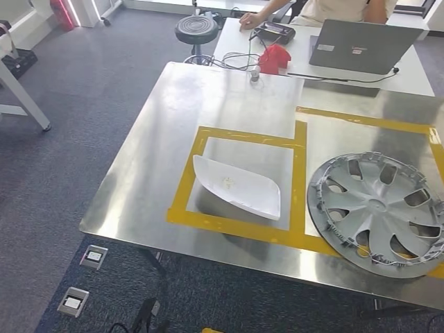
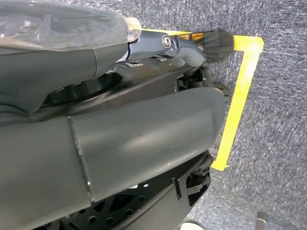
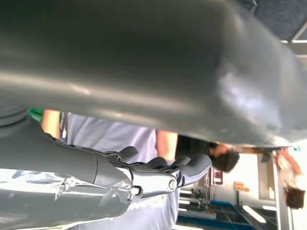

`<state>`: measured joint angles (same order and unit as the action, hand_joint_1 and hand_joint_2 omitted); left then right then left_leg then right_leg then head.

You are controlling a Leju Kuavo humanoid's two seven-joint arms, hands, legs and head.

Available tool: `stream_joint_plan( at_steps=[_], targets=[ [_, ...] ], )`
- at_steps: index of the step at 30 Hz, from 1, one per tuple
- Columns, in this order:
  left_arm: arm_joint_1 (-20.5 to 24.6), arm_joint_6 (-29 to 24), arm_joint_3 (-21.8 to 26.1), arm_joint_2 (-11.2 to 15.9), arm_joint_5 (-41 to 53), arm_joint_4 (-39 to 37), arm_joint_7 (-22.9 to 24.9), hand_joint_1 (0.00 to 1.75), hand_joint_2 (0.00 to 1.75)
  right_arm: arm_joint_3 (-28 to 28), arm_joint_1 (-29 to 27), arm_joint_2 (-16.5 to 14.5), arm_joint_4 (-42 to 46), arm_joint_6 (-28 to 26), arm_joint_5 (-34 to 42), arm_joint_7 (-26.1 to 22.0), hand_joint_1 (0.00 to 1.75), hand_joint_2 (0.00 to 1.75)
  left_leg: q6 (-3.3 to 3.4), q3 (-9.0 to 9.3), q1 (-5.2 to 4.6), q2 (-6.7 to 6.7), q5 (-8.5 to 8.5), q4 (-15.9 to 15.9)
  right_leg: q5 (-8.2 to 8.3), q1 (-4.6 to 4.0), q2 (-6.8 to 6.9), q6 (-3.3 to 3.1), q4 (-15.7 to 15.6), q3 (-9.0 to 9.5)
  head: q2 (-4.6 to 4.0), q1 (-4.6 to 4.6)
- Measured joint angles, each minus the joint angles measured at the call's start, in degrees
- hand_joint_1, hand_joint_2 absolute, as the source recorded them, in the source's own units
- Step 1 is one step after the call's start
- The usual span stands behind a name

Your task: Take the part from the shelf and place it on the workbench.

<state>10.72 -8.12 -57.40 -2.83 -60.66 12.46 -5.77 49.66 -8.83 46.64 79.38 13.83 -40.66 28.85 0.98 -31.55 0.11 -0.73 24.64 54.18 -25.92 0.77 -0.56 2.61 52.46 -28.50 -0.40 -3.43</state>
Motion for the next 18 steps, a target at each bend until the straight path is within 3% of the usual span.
stream_joint_plan(
  at_steps=[18],
  targets=[
    [0.0, -0.7, 0.5, -0.9, -0.2, 0.0, 0.2, 0.00, 0.00, 0.0, 3.2, 1.1, 4.2, 0.0, 0.9, -0.8, 0.00, 0.00, 0.00, 0.01, 0.00, -0.02, 0.00, -0.1, -0.01, 0.00, 0.01, 0.00, 0.0, -0.02, -0.01, 0.00]
  ],
)
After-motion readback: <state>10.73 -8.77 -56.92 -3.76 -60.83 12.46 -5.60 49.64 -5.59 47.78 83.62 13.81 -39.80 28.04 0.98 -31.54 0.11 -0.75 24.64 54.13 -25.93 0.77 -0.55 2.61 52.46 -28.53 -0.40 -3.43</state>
